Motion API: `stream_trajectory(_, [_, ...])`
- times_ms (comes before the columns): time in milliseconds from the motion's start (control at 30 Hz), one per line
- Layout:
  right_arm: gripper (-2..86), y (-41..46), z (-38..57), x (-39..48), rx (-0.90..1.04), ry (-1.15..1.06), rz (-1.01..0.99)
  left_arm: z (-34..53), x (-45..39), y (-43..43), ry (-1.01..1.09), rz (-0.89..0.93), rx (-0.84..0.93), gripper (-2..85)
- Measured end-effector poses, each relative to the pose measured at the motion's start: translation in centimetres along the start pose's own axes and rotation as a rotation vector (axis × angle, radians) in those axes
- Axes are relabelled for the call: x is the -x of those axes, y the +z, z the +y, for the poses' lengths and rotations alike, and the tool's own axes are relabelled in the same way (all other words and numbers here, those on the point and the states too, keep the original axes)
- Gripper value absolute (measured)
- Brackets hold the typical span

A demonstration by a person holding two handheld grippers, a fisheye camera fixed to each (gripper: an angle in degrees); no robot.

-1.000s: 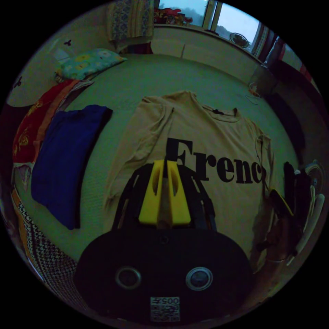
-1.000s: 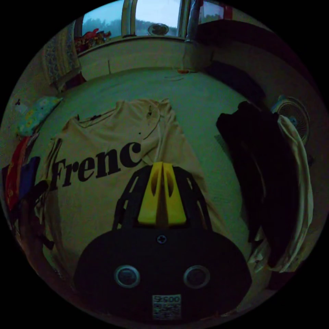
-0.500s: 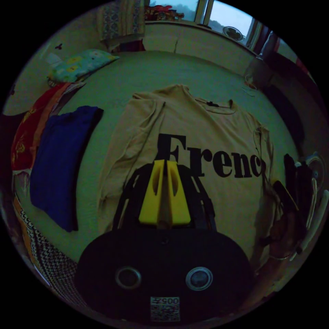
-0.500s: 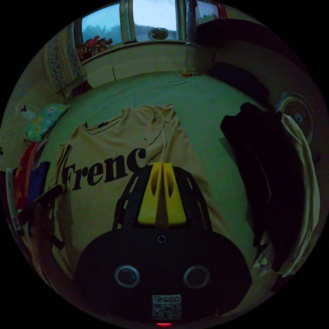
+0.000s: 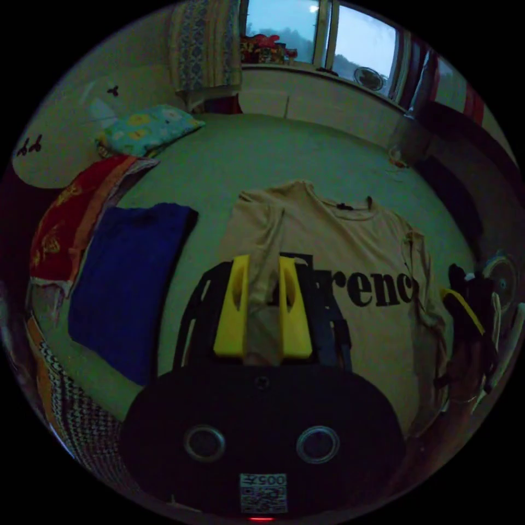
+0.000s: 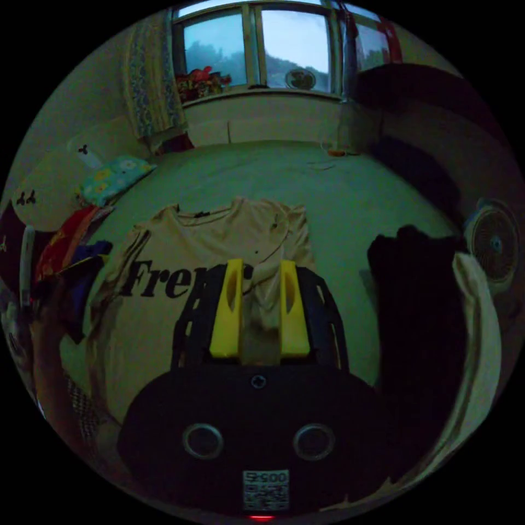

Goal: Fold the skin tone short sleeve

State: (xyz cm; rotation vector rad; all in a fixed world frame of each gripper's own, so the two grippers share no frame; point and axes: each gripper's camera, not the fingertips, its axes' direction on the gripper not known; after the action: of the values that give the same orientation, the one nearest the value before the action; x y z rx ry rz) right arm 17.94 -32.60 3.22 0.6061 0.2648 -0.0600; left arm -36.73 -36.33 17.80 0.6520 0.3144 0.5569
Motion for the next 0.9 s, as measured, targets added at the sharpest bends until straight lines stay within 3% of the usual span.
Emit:
stream_trajectory(100, [10.1, 1.5, -5.1, -1.9, -0.01, -0.033, -0.046, -4.5, 1.7, 0.4, 0.076, -0.028, -0.041, 12.5])
stream_trajectory(300, [10.7, 11.3, -14.9, -5.9, 0.267, -0.008, -0.071, -12.0, 4.8, 6.9, 0.062, 0.163, 0.124, 18.0])
stream_trajectory(500, [9.1, 15.8, -18.6, -6.0, 0.356, -0.009, -0.015, -15.8, 5.7, 9.5, 0.059, 0.086, 0.183, 18.0])
stream_trajectory(600, [5.9, 15.5, -19.0, -4.3, 0.308, -0.079, 0.079, -17.0, 5.1, 9.1, 0.114, 0.064, 0.178, 15.5])
stream_trajectory(733, [-1.0, 12.8, -19.9, -2.3, 0.283, -0.146, 0.078, -18.0, 4.7, 7.8, 0.08, 0.164, 0.198, 4.2])
stream_trajectory(900, [-1.4, 6.5, -23.9, -1.2, 0.189, -0.19, 0.164, -20.2, 4.0, 2.4, 0.164, 0.04, 0.128, 2.1])
